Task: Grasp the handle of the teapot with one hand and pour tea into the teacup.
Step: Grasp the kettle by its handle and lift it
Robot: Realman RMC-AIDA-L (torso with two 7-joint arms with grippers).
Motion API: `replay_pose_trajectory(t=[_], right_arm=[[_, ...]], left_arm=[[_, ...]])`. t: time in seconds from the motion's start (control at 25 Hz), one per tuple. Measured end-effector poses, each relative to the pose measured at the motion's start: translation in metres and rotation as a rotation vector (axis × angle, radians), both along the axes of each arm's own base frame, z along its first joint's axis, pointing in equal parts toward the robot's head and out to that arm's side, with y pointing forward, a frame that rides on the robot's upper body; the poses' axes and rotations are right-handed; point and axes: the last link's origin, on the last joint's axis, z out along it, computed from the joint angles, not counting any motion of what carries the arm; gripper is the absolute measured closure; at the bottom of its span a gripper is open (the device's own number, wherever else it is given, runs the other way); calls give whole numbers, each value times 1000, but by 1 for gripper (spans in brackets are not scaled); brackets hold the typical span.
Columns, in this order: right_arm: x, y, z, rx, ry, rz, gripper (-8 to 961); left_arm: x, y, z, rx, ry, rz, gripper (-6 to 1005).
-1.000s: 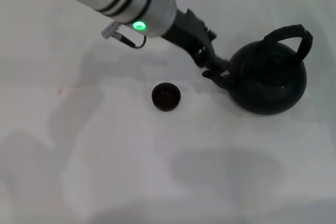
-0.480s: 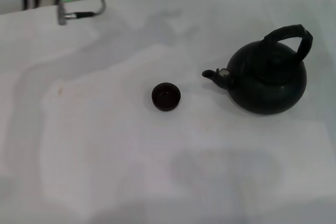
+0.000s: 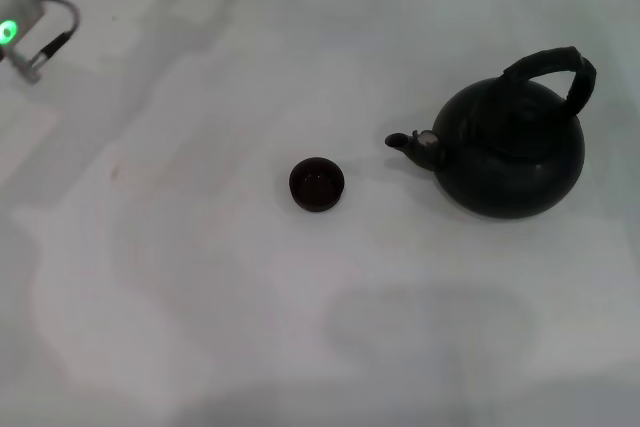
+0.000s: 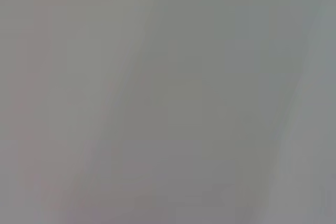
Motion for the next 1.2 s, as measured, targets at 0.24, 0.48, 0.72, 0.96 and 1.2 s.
replay_pose_trajectory(t=[0.24, 0.48, 0.72, 0.96, 1.2], right_arm=[[-7, 0, -2, -63, -33, 67, 81], [-4, -20, -5, -178, -109, 146, 81], [-3, -68, 1, -295, -72, 295, 82], [-8, -87, -20, -494, -59, 366, 82], [-12, -72, -42, -540, -64, 329, 81]], left_arm=[[-37, -10, -4, 140, 47, 126, 273], [-46, -13, -9, 133, 67, 161, 273], [-48, -13, -9, 136, 65, 171, 272], [-50, -14, -11, 133, 75, 177, 272], [-53, -16, -14, 125, 76, 190, 273]])
